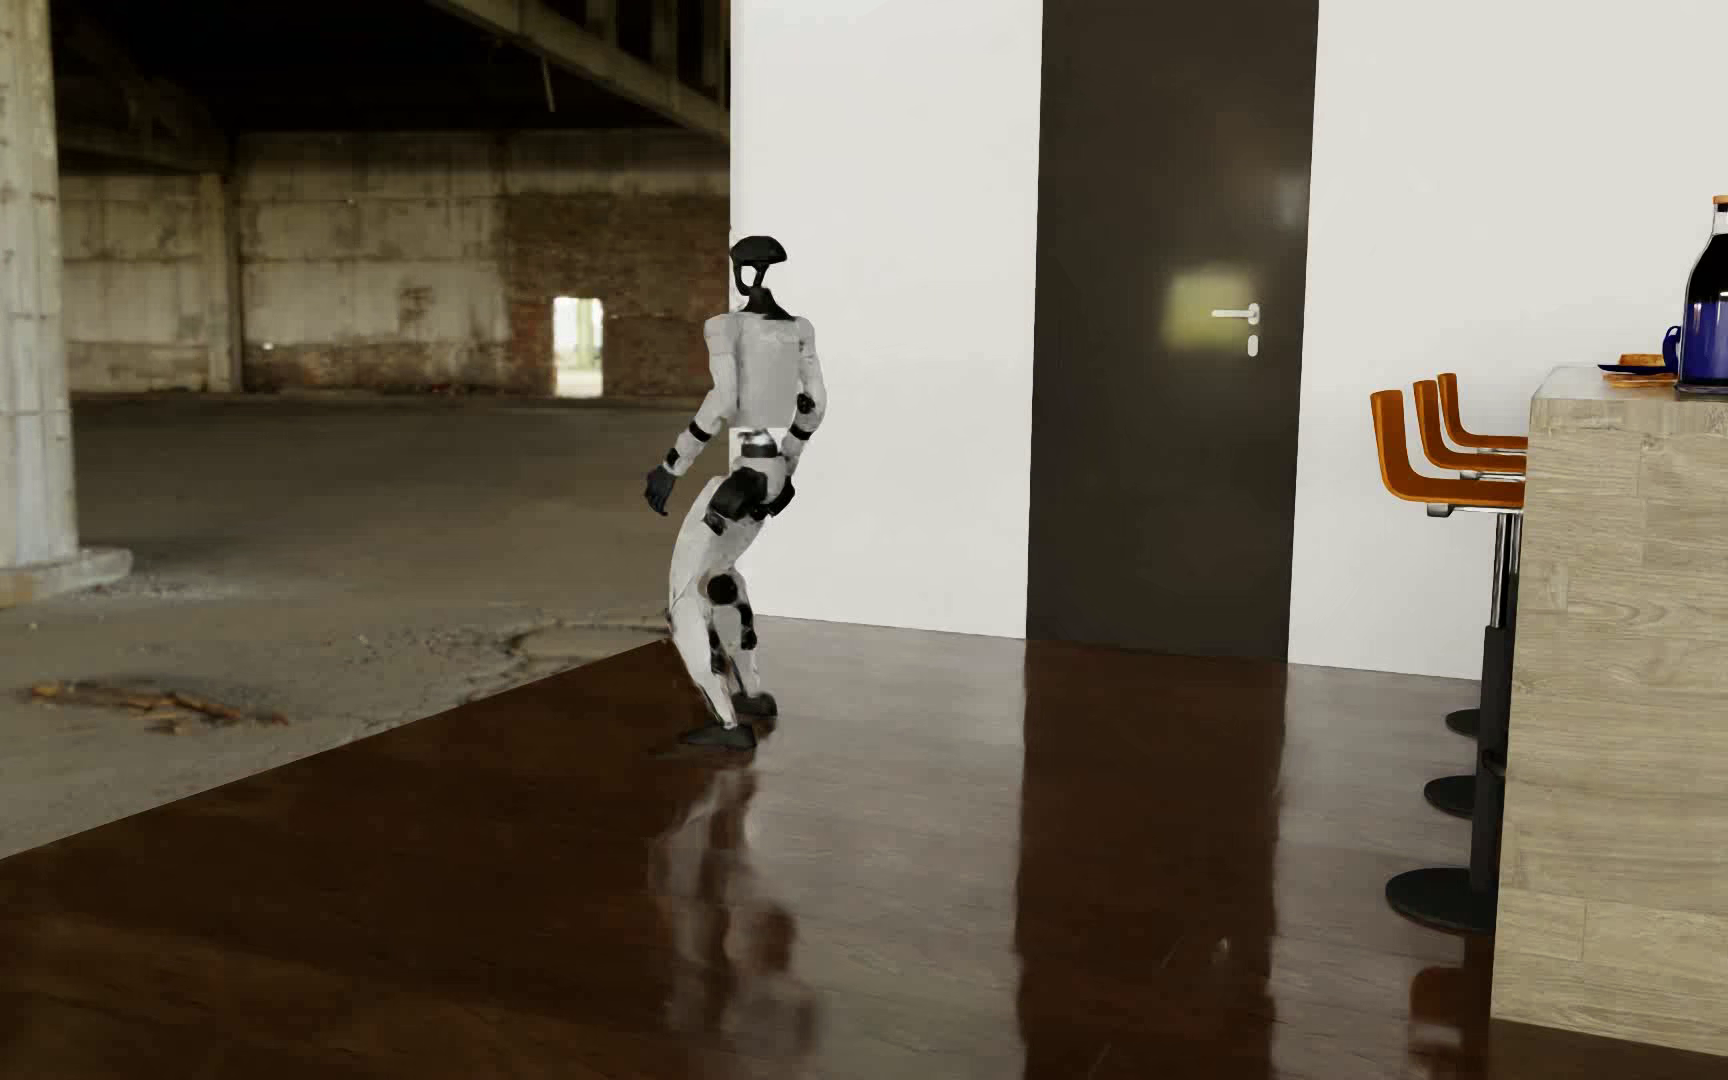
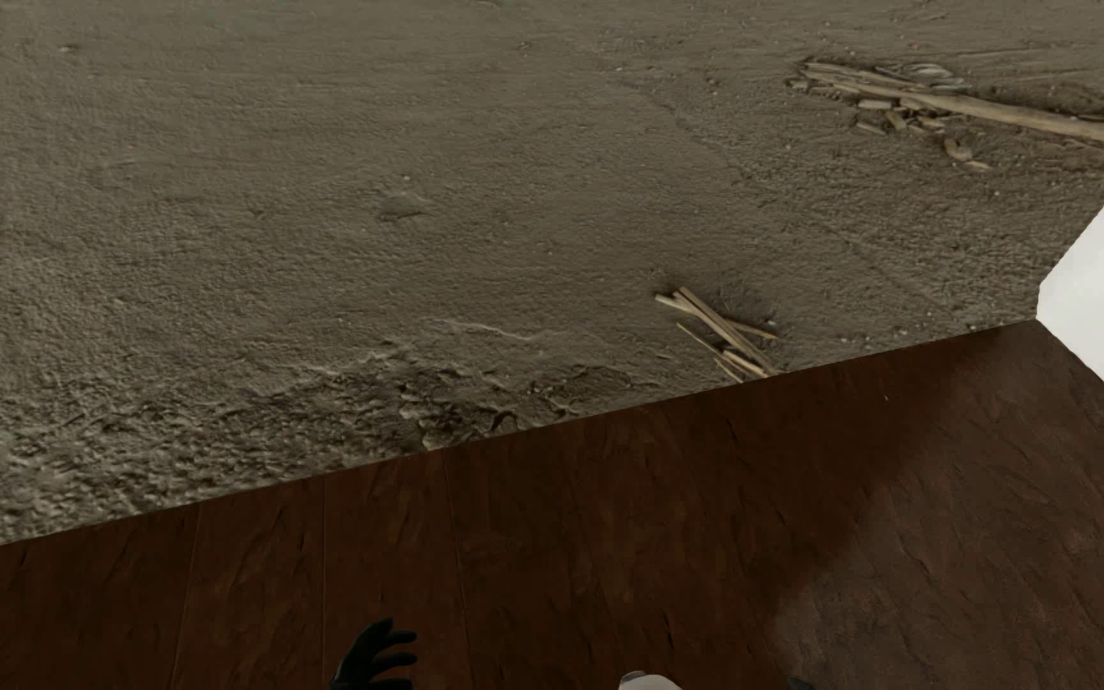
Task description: Do a 180
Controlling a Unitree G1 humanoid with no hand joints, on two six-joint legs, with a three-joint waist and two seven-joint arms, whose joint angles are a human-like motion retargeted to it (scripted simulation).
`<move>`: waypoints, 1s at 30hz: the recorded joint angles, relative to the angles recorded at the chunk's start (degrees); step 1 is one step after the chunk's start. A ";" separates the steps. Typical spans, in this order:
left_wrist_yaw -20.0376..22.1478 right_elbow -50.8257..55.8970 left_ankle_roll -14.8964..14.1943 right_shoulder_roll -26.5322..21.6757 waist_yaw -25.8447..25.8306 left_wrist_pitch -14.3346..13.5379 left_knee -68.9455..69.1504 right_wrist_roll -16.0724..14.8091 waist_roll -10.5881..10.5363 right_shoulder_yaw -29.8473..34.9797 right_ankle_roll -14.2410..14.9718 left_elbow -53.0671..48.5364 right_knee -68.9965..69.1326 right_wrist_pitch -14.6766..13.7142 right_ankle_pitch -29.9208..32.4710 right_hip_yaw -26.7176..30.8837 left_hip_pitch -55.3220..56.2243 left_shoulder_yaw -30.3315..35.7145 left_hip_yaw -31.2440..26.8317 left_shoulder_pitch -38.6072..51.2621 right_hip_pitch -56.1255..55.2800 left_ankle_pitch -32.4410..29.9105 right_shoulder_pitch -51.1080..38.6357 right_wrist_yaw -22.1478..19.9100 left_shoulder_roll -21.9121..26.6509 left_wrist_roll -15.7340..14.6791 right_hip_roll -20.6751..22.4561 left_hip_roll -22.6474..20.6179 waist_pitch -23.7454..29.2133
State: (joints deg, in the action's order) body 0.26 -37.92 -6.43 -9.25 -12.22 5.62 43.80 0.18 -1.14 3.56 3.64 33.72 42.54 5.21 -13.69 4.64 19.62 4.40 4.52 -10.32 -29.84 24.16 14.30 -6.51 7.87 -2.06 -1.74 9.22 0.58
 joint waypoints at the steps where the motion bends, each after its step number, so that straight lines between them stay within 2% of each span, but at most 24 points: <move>1: 0.78 0.33 0.03 -0.17 -1.22 -2.21 -0.93 0.13 0.60 -0.57 0.04 1.59 -1.58 -0.20 0.90 0.01 -1.00 -0.02 0.45 0.31 0.67 0.01 0.67 1.16 -0.28 0.93 0.36 0.35 -0.16; 3: 1.43 0.76 0.15 0.03 -2.96 -6.40 -2.61 -0.51 1.61 -0.64 -0.17 1.01 -5.06 -0.30 3.07 0.47 -2.19 -0.04 0.62 0.96 1.34 0.21 1.63 2.25 1.16 2.18 1.75 0.81 -0.74; 5: 2.11 -0.10 0.53 -1.24 -1.66 -10.30 -0.82 -1.95 3.52 -1.01 -0.08 0.22 -3.33 0.19 1.80 -2.68 -3.21 -0.28 2.01 1.06 0.72 1.10 0.94 2.07 1.67 2.42 -0.97 1.17 0.14; 7: 2.14 -0.48 5.46 -2.11 2.51 -11.42 13.72 -1.64 3.39 0.11 -0.18 0.67 -0.92 -0.90 2.23 -1.58 3.32 2.26 -2.35 0.72 -0.86 -1.82 -0.73 -0.30 1.53 1.87 0.74 1.00 1.94; 8: 1.03 -0.16 9.91 -2.16 3.72 -10.29 17.44 -0.93 2.77 0.69 0.10 0.95 -1.56 -2.62 2.78 -0.30 5.17 2.02 -5.37 -1.21 -0.79 -4.15 -0.40 -2.18 1.30 1.39 1.76 -0.70 2.26; 9: -1.02 0.26 14.08 -2.30 3.21 -8.79 13.60 -0.51 1.67 0.85 0.62 1.82 -3.47 -4.36 4.01 1.25 4.77 0.97 -7.44 -4.84 -1.41 -0.99 0.61 -4.08 2.58 0.83 2.78 -2.61 0.84; 10: -2.81 0.62 8.39 -1.38 1.25 -7.08 4.00 -0.76 0.16 0.63 0.84 5.49 -4.93 -5.16 3.60 1.65 0.06 -1.34 -8.52 -6.44 -1.07 5.34 1.78 -5.86 2.95 -0.17 3.76 -2.72 0.34; 11: -3.36 1.42 1.06 0.62 -0.83 -4.71 -0.90 -1.53 1.79 0.24 1.09 6.24 0.23 -4.32 -2.83 -0.39 -3.67 -2.27 -6.46 -6.18 -1.67 4.23 2.01 -6.96 4.44 -1.11 1.64 -3.40 0.79; 12: -3.10 0.36 2.73 -0.22 -0.02 -1.76 2.52 -2.46 2.25 0.25 1.15 1.54 2.21 -3.03 -5.36 -3.33 -2.52 -2.58 -3.89 -3.69 -2.09 4.38 0.82 -6.68 4.83 -1.27 0.42 -3.15 1.42; 13: -2.34 0.45 1.29 -1.13 1.12 -0.89 6.20 -2.97 1.32 -1.20 -0.41 2.60 1.92 -2.65 -3.27 -2.68 -1.26 -1.04 -3.17 -0.07 -2.29 4.80 1.95 -5.67 2.76 -0.21 1.47 -2.22 1.84; 14: -1.51 -1.30 4.13 -0.68 1.69 -0.99 10.64 -3.06 1.86 -1.81 -2.15 2.20 2.81 -2.64 -1.95 -2.18 -0.19 1.87 -1.80 1.05 -2.50 3.89 1.90 -4.76 1.77 1.52 1.26 -2.17 2.32; 15: -1.42 -1.96 4.79 -0.95 2.38 -1.90 19.20 -2.70 1.99 -0.88 -0.81 2.63 2.02 -2.42 1.06 -1.16 4.17 3.25 -2.15 1.30 -2.44 -1.67 1.45 -4.13 2.19 3.13 1.99 -1.83 2.59; 16: -1.77 -3.22 7.19 -1.28 2.63 -2.63 24.28 -1.95 1.52 -0.36 -0.55 1.53 0.45 -3.13 2.30 0.13 7.76 2.90 -4.15 0.23 -1.94 -8.31 0.42 -4.08 2.77 3.71 3.03 -2.90 2.71; 17: -2.73 -2.57 8.74 -0.99 2.06 -3.86 21.69 -1.49 0.08 -0.90 -0.38 1.18 -2.02 -4.33 3.95 1.03 9.58 0.92 -6.96 -1.99 -2.05 -6.81 0.99 -4.23 3.54 3.50 4.43 -3.99 1.50; 18: -3.72 -0.17 11.66 -0.99 0.08 -5.69 8.43 -1.69 -1.96 0.56 0.26 4.07 -4.91 -4.83 5.58 1.64 7.26 -2.34 -8.89 -4.07 -1.77 3.59 1.57 -4.45 4.61 2.42 6.17 -4.18 0.53; 19: -3.50 1.01 1.73 -0.08 -1.99 -7.02 3.96 -2.28 -0.63 1.48 1.26 6.42 -2.05 -4.57 -0.48 -0.47 4.10 -4.36 -6.07 -5.51 -2.63 1.28 1.34 -4.32 5.97 0.93 3.54 -3.45 0.15; 21: -2.57 3.03 3.23 -1.11 -2.78 -7.55 1.32 -2.35 1.43 -1.44 3.66 3.03 11.75 -4.46 -11.37 -5.75 1.34 -3.73 -1.08 -5.66 -4.82 0.83 2.02 -2.06 6.80 0.33 -0.29 -2.04 -1.11; 23: -2.27 0.81 3.02 -2.32 0.00 -8.18 4.66 -0.93 4.08 -1.65 5.98 -0.54 10.66 -3.33 -12.16 -6.09 0.29 -0.96 2.50 -4.34 -0.26 2.55 0.04 0.33 3.15 2.47 -2.02 -0.60 -1.36; 24: -3.21 -0.38 3.47 -3.22 3.19 -8.50 10.62 -0.75 4.04 -1.35 4.76 -0.68 6.80 -3.53 -6.16 -6.15 2.15 0.64 1.29 -3.21 1.00 3.23 0.05 0.80 0.62 3.79 -1.60 0.28 -0.70; 25: -4.37 -1.12 2.48 -3.03 4.92 -8.14 14.89 -1.05 4.20 -1.49 -0.80 0.41 7.19 -4.21 -5.94 -5.28 4.00 4.11 -1.44 -2.41 0.69 1.55 0.55 0.37 1.76 4.71 -0.58 -0.66 -0.29; 26: -5.65 -1.07 5.71 -3.00 4.75 -7.69 16.88 -1.56 3.07 -0.67 -2.71 2.04 6.13 -4.49 -4.77 -3.75 5.98 2.95 -5.00 -3.92 -0.35 0.46 0.54 -0.58 2.31 4.80 1.33 -2.11 -1.10; 27: -6.47 0.35 10.44 -2.41 2.37 -6.77 9.80 -2.12 0.99 -0.75 -0.08 4.66 3.68 -4.48 -3.86 -2.37 3.68 0.50 -8.80 -5.96 -0.35 5.66 0.71 -1.74 3.18 3.80 3.40 -3.25 -1.55; 28: -6.05 0.73 0.05 -0.06 -0.80 -4.81 4.80 -2.31 1.88 -1.68 1.02 5.80 6.11 -4.14 -8.54 -2.61 0.69 -2.71 -6.58 -6.40 -0.47 4.69 0.60 -2.69 4.64 2.22 1.99 -2.44 -1.48; 30: -3.05 2.74 0.63 -0.23 -1.79 -1.20 2.35 -1.80 2.68 -0.73 3.25 3.82 12.27 -2.10 -13.30 -5.71 -1.97 -2.22 -1.87 -3.78 0.09 4.26 1.65 -2.18 5.10 0.13 -0.93 -0.77 -1.14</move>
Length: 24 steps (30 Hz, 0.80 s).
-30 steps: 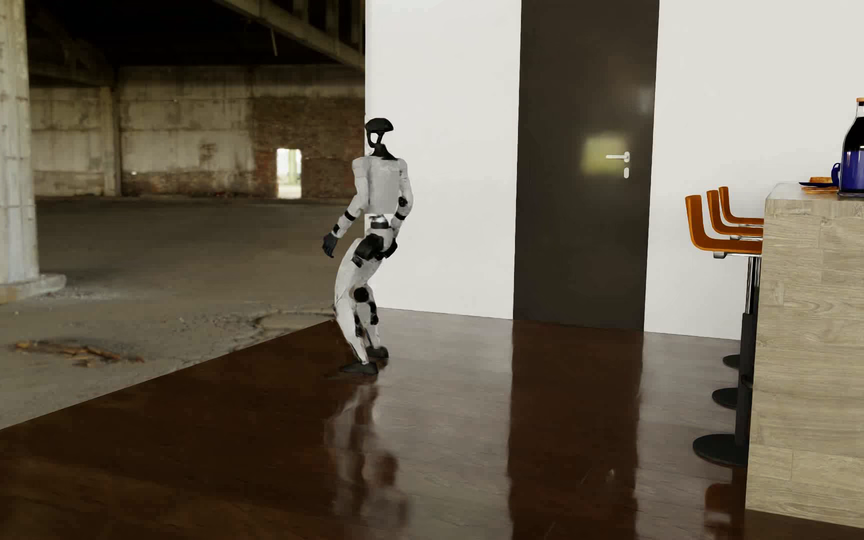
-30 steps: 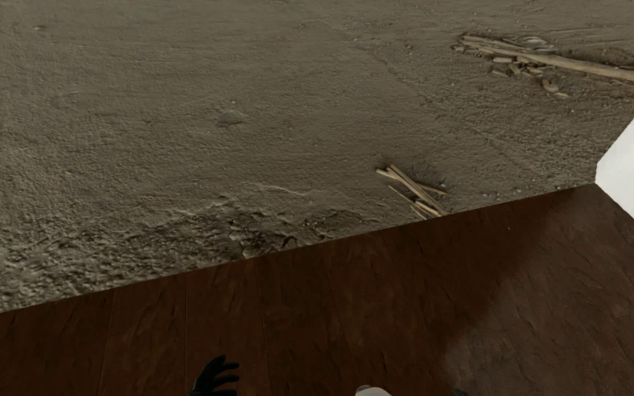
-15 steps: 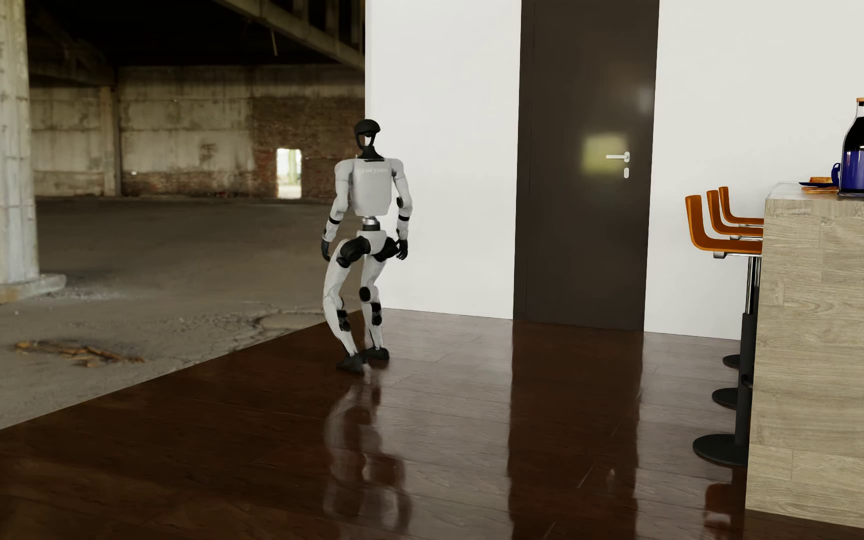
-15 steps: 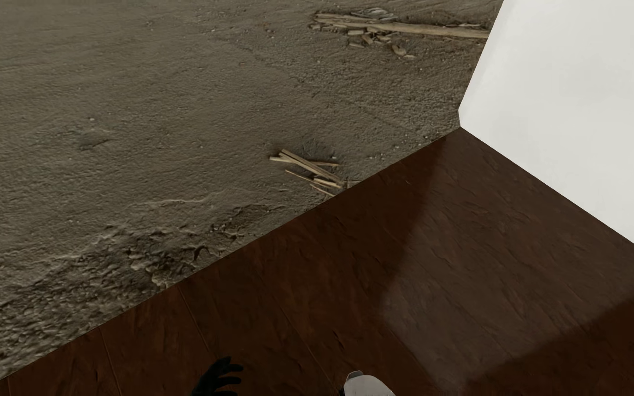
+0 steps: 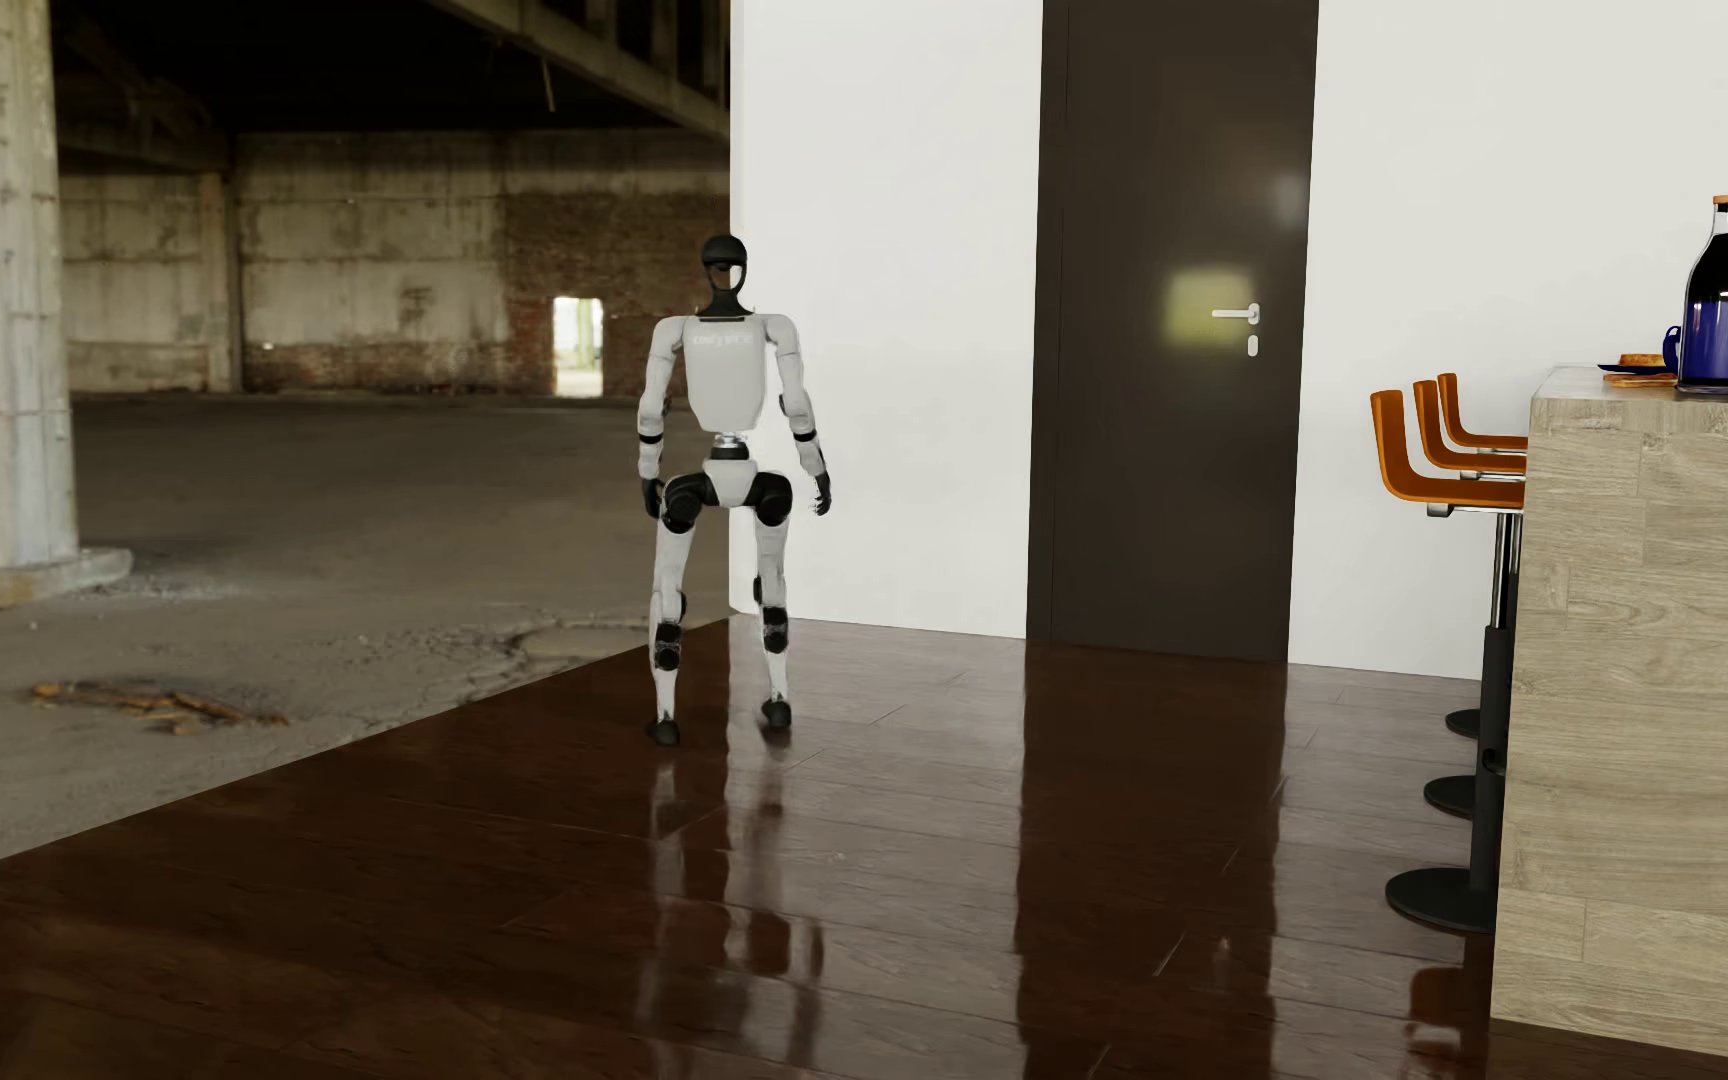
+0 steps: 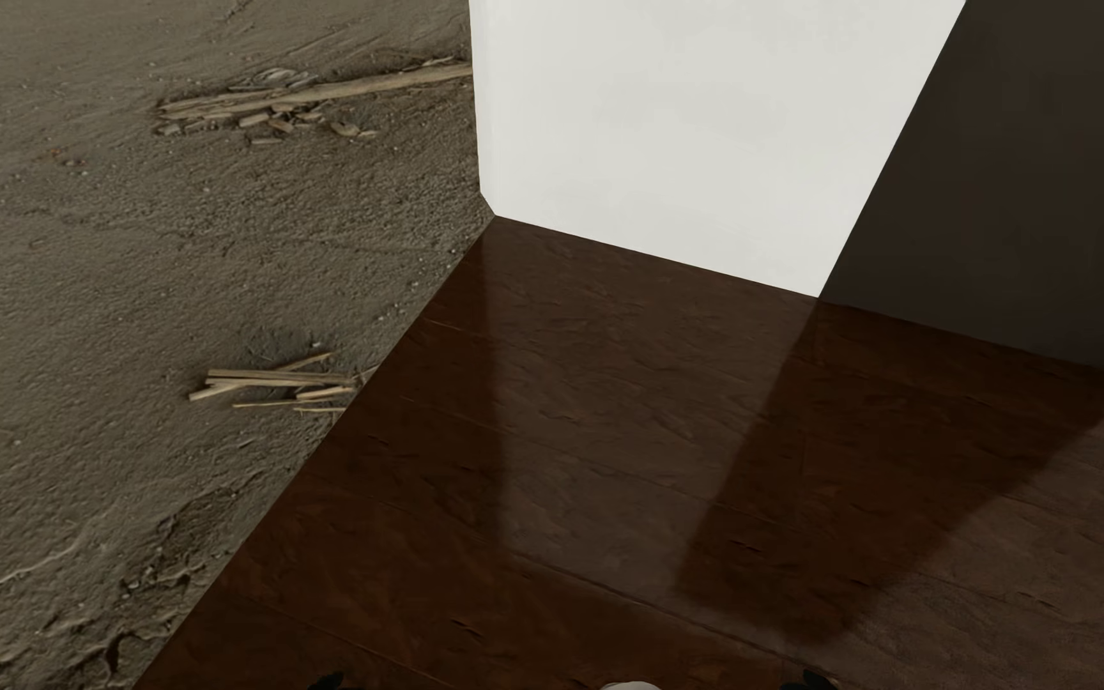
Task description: Do a 180
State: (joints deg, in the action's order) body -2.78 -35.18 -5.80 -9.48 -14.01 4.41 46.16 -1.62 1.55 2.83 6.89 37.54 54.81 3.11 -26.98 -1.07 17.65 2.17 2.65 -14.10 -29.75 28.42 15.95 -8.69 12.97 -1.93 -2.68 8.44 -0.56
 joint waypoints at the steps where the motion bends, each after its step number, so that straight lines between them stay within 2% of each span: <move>1: 1.66 -1.60 -0.16 -1.66 1.75 0.50 2.41 0.79 0.43 -0.68 0.90 -0.59 -1.49 0.27 0.54 -0.64 0.01 2.15 1.53 2.74 1.51 0.18 0.01 1.10 -2.61 0.36 -1.59 0.59 0.70; 2: 2.72 -4.86 1.96 -1.71 3.60 0.71 9.62 1.54 1.36 -2.46 -0.03 -2.67 -3.01 0.08 3.78 -0.53 2.53 5.22 2.15 5.26 2.19 -2.22 -1.55 1.72 -4.04 1.04 -2.27 1.09 2.14; 3: 2.51 -6.76 5.20 -3.54 5.46 -0.10 18.56 1.93 0.52 -2.09 -6.44 -5.27 -3.27 -1.30 4.56 0.49 8.54 5.92 -0.38 4.64 0.85 -9.09 -1.59 1.67 -5.60 1.60 -0.42 0.89 2.05; 4: 0.72 -5.85 7.71 -4.53 6.05 -2.24 19.71 1.79 -0.91 -1.51 -5.71 -4.13 -5.15 -2.35 5.80 1.80 11.63 5.42 -3.61 1.21 0.96 -11.29 -1.01 0.89 -4.49 1.45 1.03 -0.59 1.68; 5: -1.46 -5.23 8.58 -4.53 6.50 -3.96 16.03 1.16 -2.38 -0.62 -4.45 -1.85 -7.71 -2.96 7.40 3.22 13.35 3.09 -5.51 -1.31 1.38 -7.49 -1.04 -0.20 -2.83 0.94 2.22 -1.83 1.38; 6: -2.95 -4.30 9.27 -3.92 6.61 -4.72 10.43 0.15 -3.84 0.49 -4.83 0.15 -10.32 -2.81 9.07 4.82 13.74 0.30 -6.27 -2.03 2.10 -2.42 -1.71 -1.45 -1.02 0.18 3.20 -3.00 1.71; 7: -2.91 -3.67 8.45 -2.43 5.52 -4.43 3.27 -0.90 -5.61 0.51 -4.26 0.66 -12.70 -2.75 10.46 6.17 12.20 -0.47 -6.83 -1.71 2.83 0.11 -2.09 -2.51 0.07 -0.69 4.09 -3.73 2.14; 8: -1.70 -2.63 -0.26 0.50 4.44 -3.78 -1.78 -1.76 -6.05 0.53 -3.62 1.25 -13.76 -2.41 11.30 7.12 9.33 -0.05 -6.98 -0.14 3.39 -5.39 -1.73 -3.42 0.37 -1.32 3.88 -4.15 2.82; 9: -0.02 -3.04 0.95 2.36 3.10 -3.03 -4.29 -2.27 -4.99 1.04 -2.96 0.76 -11.21 -2.00 9.55 6.08 7.84 0.31 -4.57 2.37 2.30 -11.23 -1.10 -3.45 0.29 -1.57 1.79 -4.29 2.85; 10: 1.13 -2.57 1.07 1.26 2.00 -2.71 -3.86 -2.18 -3.61 1.01 -2.09 -0.95 -8.76 -0.92 6.47 3.83 7.03 0.76 -1.88 3.50 1.78 -10.34 -1.08 -2.10 -0.04 -1.33 -0.05 -3.56 2.70; 12: 1.84 -3.68 0.57 -1.99 1.81 -3.71 -2.17 0.22 -1.62 -0.26 -2.96 -2.76 -8.20 0.09 8.16 2.39 5.54 1.34 1.29 4.47 1.70 -8.05 -0.23 2.05 -2.51 0.99 -1.16 -1.25 1.72; 13: 2.03 -4.31 0.18 -2.71 2.13 -4.45 -0.85 1.78 -1.23 -0.98 -4.91 -3.30 -7.98 0.97 8.06 2.92 5.12 2.62 1.84 4.49 1.96 -6.86 -0.98 3.49 -3.41 2.37 0.35 0.17 1.69; 14: 2.52 -5.05 0.88 -2.56 2.75 -4.97 0.77 2.89 -1.03 -1.26 -5.02 -2.75 -7.45 1.50 8.05 3.80 5.22 3.89 1.11 5.04 1.55 -5.50 -2.17 4.10 -4.59 3.03 1.78 0.77 1.64; 15: 2.96 -4.96 6.25 -2.22 3.01 -5.13 2.86 3.32 -1.29 -0.33 -5.03 -2.13 -7.67 1.24 8.53 4.56 5.84 5.39 -1.63 5.86 1.36 -3.90 -2.63 3.81 -4.38 2.75 3.13 0.12 1.94; 16: 3.18 -2.25 4.51 -1.72 1.95 -5.44 1.22 2.95 -1.55 0.68 -4.89 -1.22 -9.61 1.28 9.70 5.28 4.64 2.52 -2.43 4.78 2.09 -3.89 -1.83 2.65 -3.59 2.02 3.92 -0.26 1.97; 17: 3.98 -1.77 -0.55 -0.18 1.06 -5.51 -1.84 2.19 -1.45 0.90 -4.68 -0.61 -11.67 0.65 10.90 5.65 3.19 1.14 -2.00 3.41 2.41 -5.04 -1.08 1.05 -3.15 1.19 3.84 -0.27 1.19; 18: 5.13 -1.29 -0.31 1.16 0.63 -4.91 -3.51 1.22 -0.86 -0.24 -4.58 -3.28 -12.84 0.61 11.82 4.68 1.57 1.05 -0.15 2.26 2.83 -5.46 -0.83 -0.30 -3.59 0.25 2.36 -0.16 1.18; 20: 5.30 -0.54 -0.29 -0.15 0.38 -5.06 -2.86 -0.27 -0.11 0.35 -4.03 -3.28 -9.55 1.37 7.79 1.36 0.30 1.49 3.62 1.69 0.84 -4.02 -2.28 -1.15 -3.95 -1.02 -1.31 0.86 0.48; 21: 4.42 -2.92 -0.66 -0.74 2.52 -5.04 0.10 -0.05 0.24 -0.87 -3.39 -3.51 -8.20 0.85 10.55 0.83 0.45 2.67 3.89 2.51 -0.25 -2.12 -3.54 -0.86 -2.96 -1.20 -2.08 1.48 0.75; 22: 3.47 -4.08 1.61 -1.79 4.98 -4.95 6.61 0.70 -0.45 0.45 -4.69 -2.76 -7.13 0.09 10.41 1.77 3.59 4.33 2.11 3.49 -1.30 -2.86 -3.47 -0.80 -2.50 -1.28 -0.47 1.96 1.18; 23: 2.48 -3.69 4.37 -1.90 6.42 -5.03 12.15 1.42 -1.37 0.83 -4.59 -1.12 -7.59 -0.53 10.95 2.88 6.32 4.99 -0.50 2.53 -1.32 -5.79 -2.90 -1.10 -2.47 -1.32 0.92 1.45 1.73; 24: 1.45 -4.48 9.38 -2.00 6.66 -4.16 15.32 1.72 -2.47 0.94 -4.28 -1.78 -9.33 -1.77 12.23 4.27 8.18 4.81 -3.85 0.43 -1.00 -8.77 -2.79 -1.77 -2.10 -1.46 2.14 -0.49 2.19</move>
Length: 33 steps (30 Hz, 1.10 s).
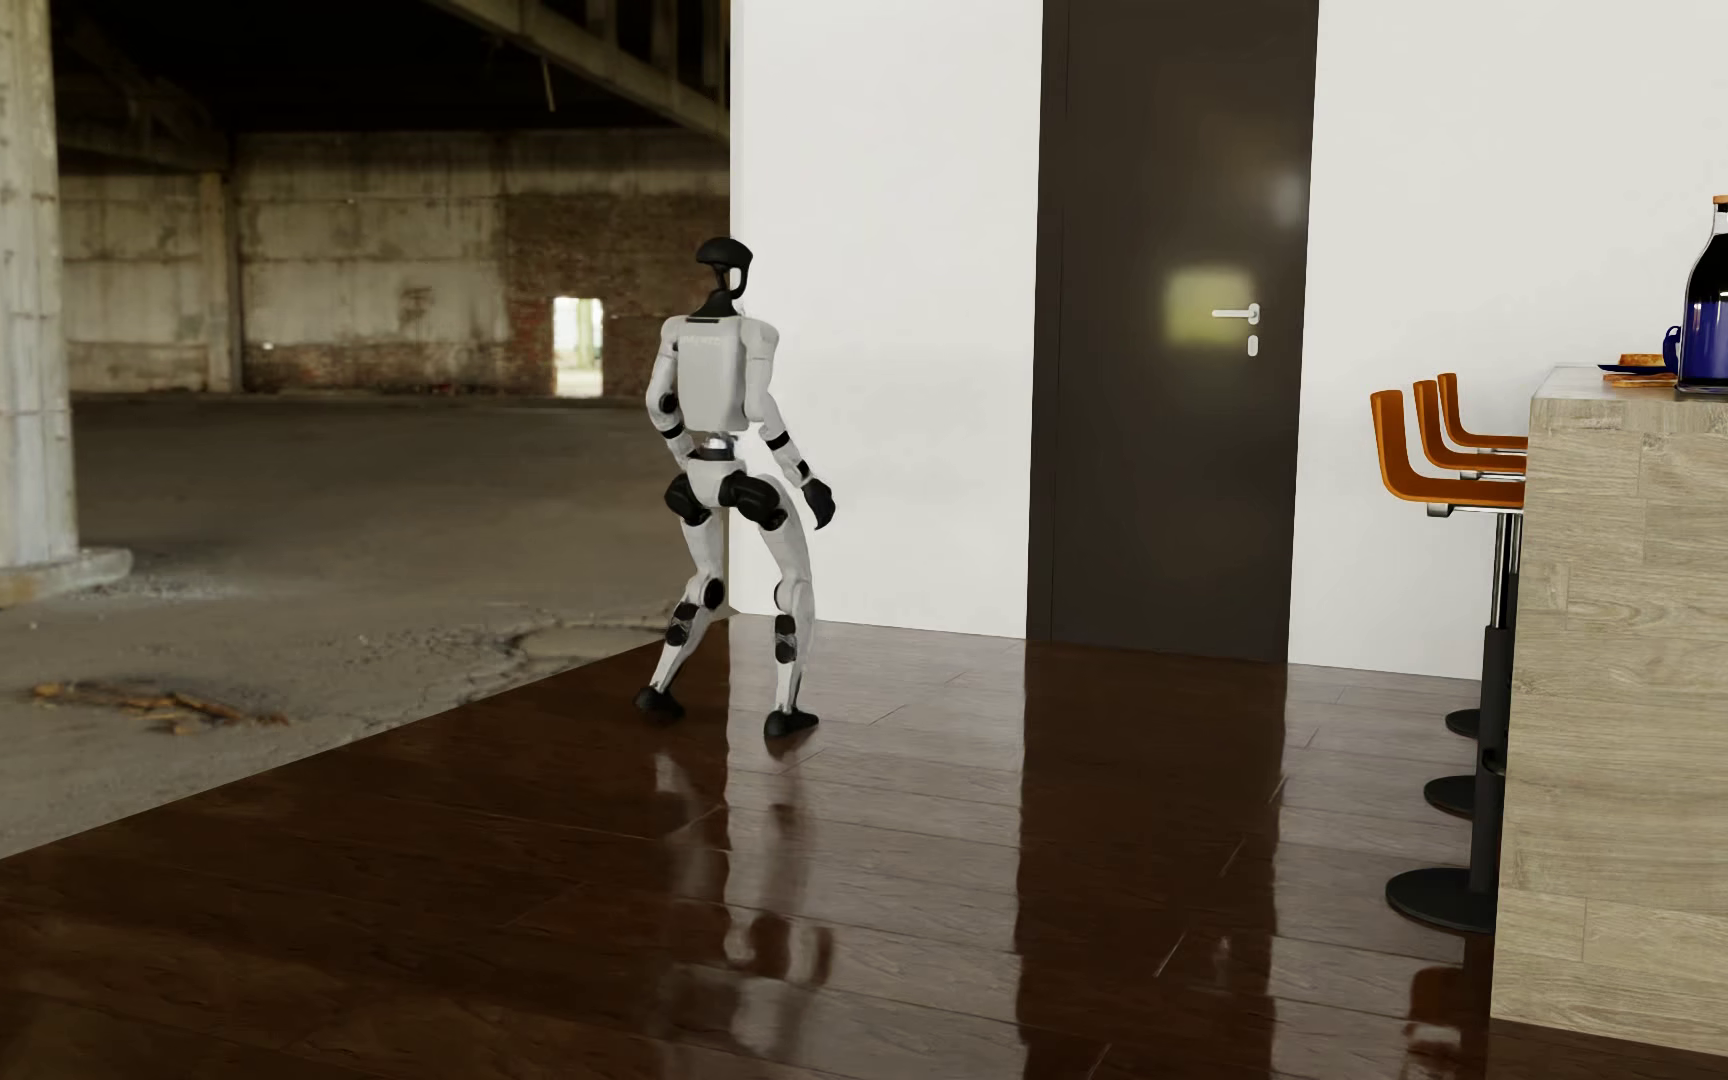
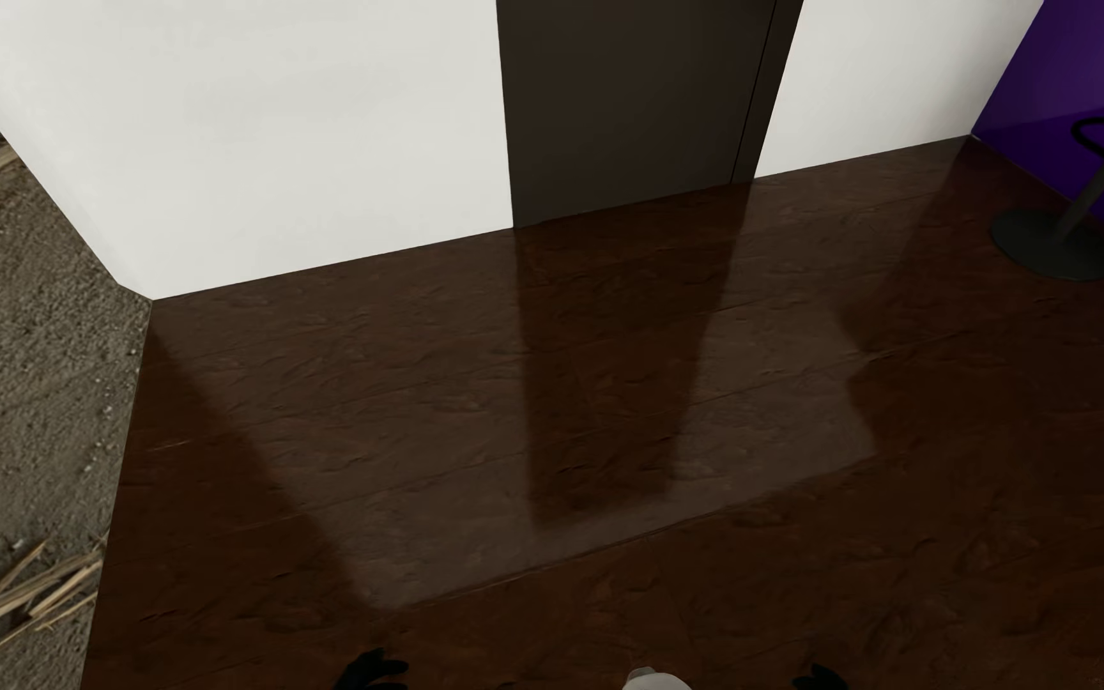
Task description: Do a 180
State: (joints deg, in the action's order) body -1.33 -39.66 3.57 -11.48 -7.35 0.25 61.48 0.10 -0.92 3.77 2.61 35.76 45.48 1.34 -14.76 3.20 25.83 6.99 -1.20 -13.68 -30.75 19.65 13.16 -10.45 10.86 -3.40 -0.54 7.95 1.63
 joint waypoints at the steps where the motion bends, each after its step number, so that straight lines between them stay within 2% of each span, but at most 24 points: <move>1: -1.39 0.31 3.39 0.49 -0.65 1.26 -4.10 -0.06 -1.64 -0.01 0.43 -0.47 -2.92 -0.58 1.96 1.31 -0.30 -3.29 -1.89 -1.39 0.31 3.31 0.83 -1.10 0.55 0.07 1.54 -2.04 0.08; 2: -2.03 1.93 -3.04 1.31 -3.41 1.66 -13.10 -0.66 -2.38 -0.23 1.15 1.80 -3.23 -0.68 1.02 1.35 -2.79 -5.58 -2.10 -3.00 -0.48 7.56 2.03 -1.96 1.61 0.35 1.67 -3.08 -0.57; 3: -1.28 2.10 -8.13 1.83 -5.75 2.33 -15.53 -1.68 -0.89 -0.13 1.95 3.75 -0.22 -0.54 -3.54 -0.32 -4.78 -4.65 0.33 -1.77 -0.45 6.48 3.00 -2.26 2.57 0.77 -0.45 -3.25 -0.28; 5: 0.37 1.77 -8.29 1.70 -4.32 2.38 -14.48 -1.93 2.05 -1.52 3.55 0.60 4.61 1.83 -8.40 -2.62 -5.63 -2.93 3.98 2.46 1.87 7.12 3.76 -0.27 0.96 3.52 -2.83 -2.52 0.00; 6: 0.65 -0.41 -7.23 0.77 -2.10 1.51 -9.50 -1.28 2.03 -1.45 0.90 -0.46 3.87 2.23 -6.41 -2.92 -3.85 -0.77 4.31 4.63 2.27 6.21 2.63 0.97 -0.91 5.14 -1.61 -0.86 1.08; 7: -0.13 -0.51 -4.21 -0.04 -1.32 0.09 -5.40 -0.68 1.86 -1.99 -2.23 -0.84 2.89 2.08 -5.45 -2.05 -1.59 -0.24 3.17 3.94 2.22 3.81 1.78 1.94 -1.88 5.76 -0.20 -0.78 1.04; 9: -2.32 1.93 6.80 -0.88 -3.79 -2.09 -12.83 -0.30 0.04 -1.08 -1.07 3.16 -2.07 0.04 -1.98 0.70 -2.96 -1.77 -0.97 0.79 2.32 8.08 1.07 2.14 0.15 4.17 2.55 -3.27 -0.89; 10: -2.56 2.40 -5.74 0.14 -5.16 -1.72 -17.09 -0.73 0.05 -0.41 -0.62 3.84 -3.97 -1.42 -1.17 1.22 -5.28 -4.02 -0.98 1.20 2.62 6.63 2.16 1.40 1.60 2.24 2.48 -3.18 -1.44; 11: -1.58 2.61 -7.69 2.32 -6.25 -0.96 -19.08 -1.32 0.89 -1.21 0.03 1.65 -3.68 -1.55 -2.21 0.45 -6.87 -4.81 1.11 2.23 2.28 5.66 2.75 0.93 1.43 0.40 0.74 -3.20 -1.41; 14: 0.35 2.18 -7.05 1.38 -5.63 -1.00 -14.31 -1.08 1.91 -2.14 2.89 0.30 1.22 2.20 -4.19 -3.53 -7.77 -3.09 6.42 5.08 -0.05 9.27 2.18 2.22 -0.84 0.79 -3.42 -1.05 -0.75; 15: 1.13 -0.12 -6.40 1.05 -3.67 -0.20 -7.42 -0.31 2.68 -1.92 1.18 -1.78 1.80 3.37 -1.56 -3.33 -5.81 -0.43 7.15 6.08 -0.03 8.02 -0.73 2.43 -0.52 1.55 -3.13 -0.03 0.70; 16: 1.62 0.04 -3.27 -0.18 -1.42 0.11 1.05 0.32 1.96 -1.19 -0.75 -1.48 1.28 2.50 -0.85 -2.21 -1.07 0.81 4.52 5.34 -0.18 2.03 -1.14 2.15 -1.96 1.90 -1.63 -0.48 1.15; 17: 1.15 0.15 0.90 -0.45 -0.61 0.28 3.57 0.68 1.06 -1.35 0.58 -0.78 -0.68 0.32 0.50 -0.66 1.38 0.78 1.04 2.19 0.21 -1.86 -0.54 1.52 -1.51 1.89 -0.20 -2.28 0.84; 18: -0.25 0.77 3.76 0.96 -1.38 0.67 -2.96 0.58 0.23 -0.68 0.31 0.90 -3.23 -1.92 2.14 0.73 0.93 -2.69 -2.16 -0.71 0.56 1.47 0.88 0.45 0.13 1.71 1.29 -3.65 0.07; 19: -1.14 1.26 -3.24 1.01 -3.48 1.24 -12.23 -0.03 -0.88 0.84 0.72 2.89 -3.32 -2.98 0.83 0.64 -1.84 -4.62 -2.04 -2.63 0.28 5.95 2.28 -0.51 1.00 1.14 1.90 -1.95 -0.47; 20: -1.42 2.18 -8.99 1.94 -5.24 2.28 -14.74 -0.69 0.49 0.43 1.95 3.34 1.75 -2.01 -4.64 -0.76 -3.98 -5.37 1.54 -3.57 -0.64 5.58 2.36 -1.11 1.92 0.62 0.03 -0.76 -0.61; 22: -1.75 1.58 -9.18 1.32 -4.30 4.75 -13.73 -1.02 2.51 -1.01 5.10 -0.50 6.63 0.19 -9.75 -3.79 -4.73 -4.12 5.72 -0.29 0.65 6.83 1.64 -0.33 0.71 2.01 -2.76 0.52 -1.37; 23: -2.45 1.75 -9.42 -0.19 -3.02 4.49 -12.56 -0.57 3.02 -1.68 4.56 -2.08 6.32 0.89 -7.89 -4.29 -4.74 -2.15 6.87 1.06 0.86 7.78 1.85 0.67 -0.58 3.73 -3.34 1.23 -1.68; 24: -3.35 0.25 -9.95 -0.84 -1.81 3.18 -10.75 0.10 3.02 -2.34 0.96 -1.68 6.72 0.61 -7.77 -4.02 -4.33 -1.75 6.83 2.03 0.56 8.41 1.49 1.46 -2.65 5.31 -2.39 1.93 -1.66; 25: -3.65 -1.02 -7.30 0.14 -0.34 1.91 -4.98 0.68 2.63 -2.48 -3.24 -1.15 6.74 0.12 -7.29 -3.08 -1.86 0.81 4.54 2.85 0.44 6.00 0.14 1.74 -3.90 5.96 -0.81 1.56 -0.76; 27: -5.32 0.38 3.94 -0.74 -1.85 -0.46 -3.62 0.62 0.16 0.02 -1.68 -0.30 3.07 -2.49 -4.34 -0.24 1.30 -1.82 -1.40 -1.16 -0.11 4.15 0.16 1.91 -1.21 4.08 2.12 -1.96 -1.31; 28: -5.23 1.46 0.16 0.14 -3.86 -0.90 -11.21 -0.11 -1.40 -0.50 -1.48 2.46 0.80 -3.08 -3.21 0.39 -1.33 -3.86 -1.97 -1.93 0.12 7.71 1.17 1.52 0.10 1.91 3.08 -2.12 -1.36; 29: -4.13 1.47 -9.58 2.17 -4.80 -0.56 -15.13 -1.12 -1.06 -0.30 -0.95 3.95 0.64 -2.78 -4.52 0.52 -4.62 -4.43 -0.56 -0.76 0.58 6.94 2.31 1.04 0.95 0.03 2.41 -1.56 -0.48; 33: 0.63 0.88 -9.23 1.45 -5.84 0.40 -12.87 -1.72 -0.74 -1.13 -0.61 -0.25 -0.33 3.61 -0.21 1.17 -4.74 -0.87 3.39 4.71 -1.24 9.22 1.28 1.64 -1.66 2.28 2.85 0.82 0.73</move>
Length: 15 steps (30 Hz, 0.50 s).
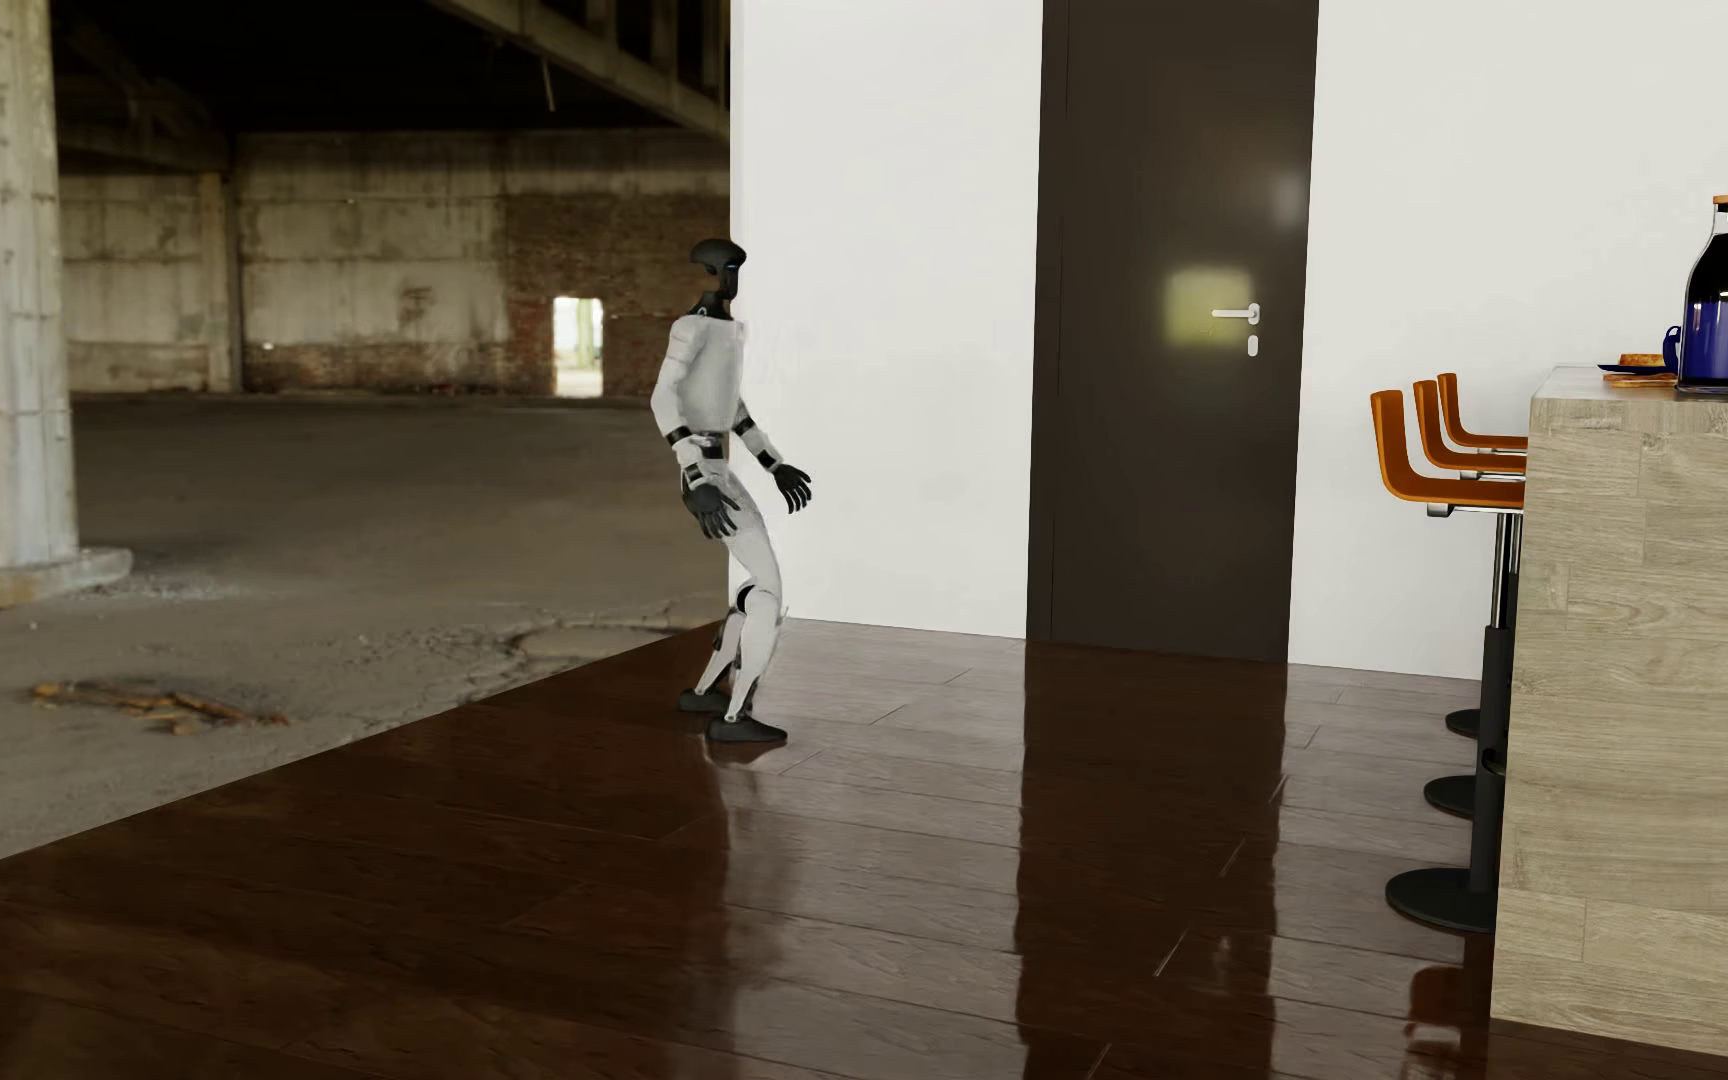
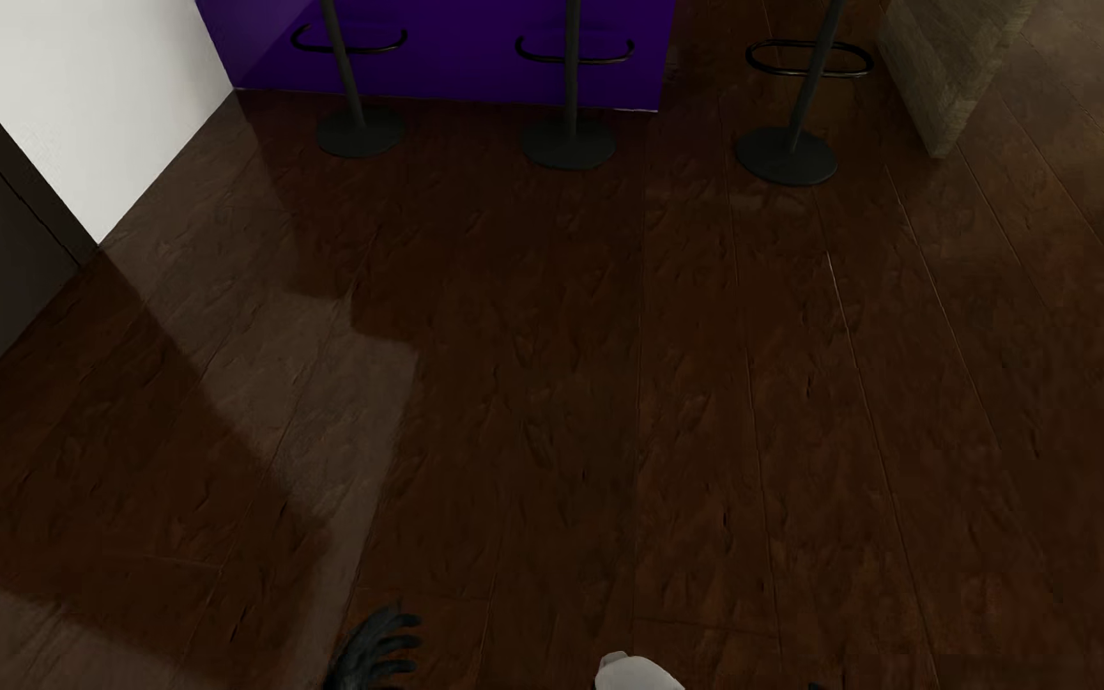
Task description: Do a 180
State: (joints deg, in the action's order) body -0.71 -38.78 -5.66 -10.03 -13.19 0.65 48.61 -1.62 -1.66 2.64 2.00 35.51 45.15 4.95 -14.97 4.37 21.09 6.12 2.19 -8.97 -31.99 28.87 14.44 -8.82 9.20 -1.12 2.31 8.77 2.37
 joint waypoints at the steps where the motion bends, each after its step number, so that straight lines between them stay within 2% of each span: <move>1: 0.40 2.43 0.18 0.69 -1.71 0.09 -1.81 0.06 0.05 1.19 0.06 0.22 -3.05 0.79 1.80 0.52 -0.28 -2.04 0.53 0.42 0.33 -0.77 0.94 -0.20 0.12 0.61 0.79 0.43 -0.50; 2: 0.65 2.75 0.25 1.16 -2.94 -0.11 -4.46 -0.37 1.04 1.43 0.02 0.92 -4.48 0.34 0.70 -0.39 -1.89 -3.23 2.13 0.67 0.79 -1.83 2.12 -0.09 0.83 0.95 -0.03 0.73 -0.87; 3: 0.86 2.66 0.22 0.80 -3.44 -0.70 -5.31 -0.95 2.34 0.16 -0.01 1.71 -1.31 -0.04 -4.70 -3.16 -3.41 -2.76 3.62 1.05 0.71 -1.79 2.72 0.37 1.10 1.10 -2.10 0.96 -0.82; 4: 0.67 0.17 0.51 0.09 -1.87 -1.27 -2.20 -1.09 4.09 -0.68 0.14 -0.72 1.78 -0.87 -6.11 -4.60 -2.66 -2.70 3.89 0.57 0.24 -0.97 2.03 0.92 0.70 1.48 -4.37 0.61 -1.02; 5: 0.56 -2.72 2.46 -1.30 1.94 -1.57 6.52 -0.91 4.77 -0.63 -0.69 -1.88 1.42 -1.81 -1.36 -4.25 0.68 0.32 2.32 1.74 0.54 -2.91 0.44 1.05 -0.09 1.49 -4.02 0.59 0.28; 6: -0.31 -1.88 7.20 -2.70 4.88 -2.05 15.36 -0.72 4.10 -0.66 -0.44 -1.76 0.84 -2.71 -0.51 -3.36 5.65 2.39 -1.24 0.80 0.75 -9.20 -0.54 0.55 -0.06 1.16 -2.61 -0.26 1.50; 7: -2.14 -0.98 10.01 -2.50 5.44 -2.48 13.65 -0.80 3.21 -0.74 -0.18 -0.52 -1.34 -4.80 1.10 -2.08 7.62 0.35 -4.79 -3.29 0.74 -9.64 -1.10 -0.49 0.87 0.78 -1.37 -2.07 0.89; 8: -3.75 0.66 10.36 -1.35 4.82 -2.31 5.48 -1.24 2.05 0.23 0.26 1.75 -3.72 -6.73 2.62 -0.94 6.63 -2.11 -7.22 -6.88 1.02 -4.99 -0.58 -1.81 1.71 0.30 -0.28 -2.96 0.11; 9: -4.29 1.68 -1.75 0.06 2.96 -1.51 -1.85 -2.10 1.52 1.73 0.87 4.45 -3.69 -7.97 1.55 -0.61 3.99 -2.91 -7.07 -8.69 0.72 -5.05 0.35 -2.99 2.50 -0.26 -0.51 -2.30 -0.53; 10: -3.69 1.78 -0.19 1.54 1.87 0.74 -3.04 -2.92 1.85 1.63 1.54 2.15 -3.88 -7.36 0.89 -0.88 2.72 -3.53 -4.53 -7.95 0.43 -5.33 0.60 -3.37 1.80 -0.54 -2.01 -2.09 -0.62; 11: -3.00 2.01 0.14 3.01 0.65 2.68 -3.89 -3.36 1.86 1.29 2.08 0.66 -5.14 -5.87 1.93 -1.20 1.96 -3.21 -2.33 -5.34 0.29 -5.51 0.43 -3.08 1.90 -0.59 -2.83 -1.40 -0.98; 12: -2.03 3.10 0.32 2.14 -1.48 3.15 -5.27 -3.24 2.56 2.33 2.47 1.95 -1.62 -4.00 -2.06 -2.56 -0.14 -3.08 -0.02 -2.61 0.56 -5.64 0.67 -1.85 2.20 -0.42 -4.04 -1.03 -1.20; 13: -0.97 3.13 0.24 0.90 -1.35 3.06 -5.29 -2.41 3.23 -0.54 3.01 0.69 2.63 -2.98 -5.91 -3.97 -0.46 -2.68 1.16 0.19 0.77 -5.30 1.90 0.50 2.87 0.18 -5.60 -0.90 -2.30; 14: 0.06 2.84 0.02 -0.98 1.69 2.53 -5.10 -1.54 4.03 -2.72 3.34 -0.10 0.58 -2.37 -6.08 -4.02 -0.45 -3.21 0.64 3.98 3.55 -5.00 3.65 3.16 2.40 0.59 -6.94 -1.43 -3.02; 15: 1.45 1.65 0.35 -3.24 6.46 1.65 -4.18 -1.08 3.66 -3.63 0.49 -0.62 -1.59 -2.34 -2.56 -4.71 -0.53 -2.59 -2.52 6.87 5.11 -5.42 3.45 5.54 0.39 0.05 -6.44 -2.05 -1.91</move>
State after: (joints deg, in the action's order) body 0.74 -37.13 -5.30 -13.28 -6.73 2.30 44.43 -2.70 2.00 -0.98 2.49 34.88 43.56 2.61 -17.53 -0.34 20.56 3.53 -0.33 -2.09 -26.88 23.45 17.89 -3.27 9.59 -1.07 -4.13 6.73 0.46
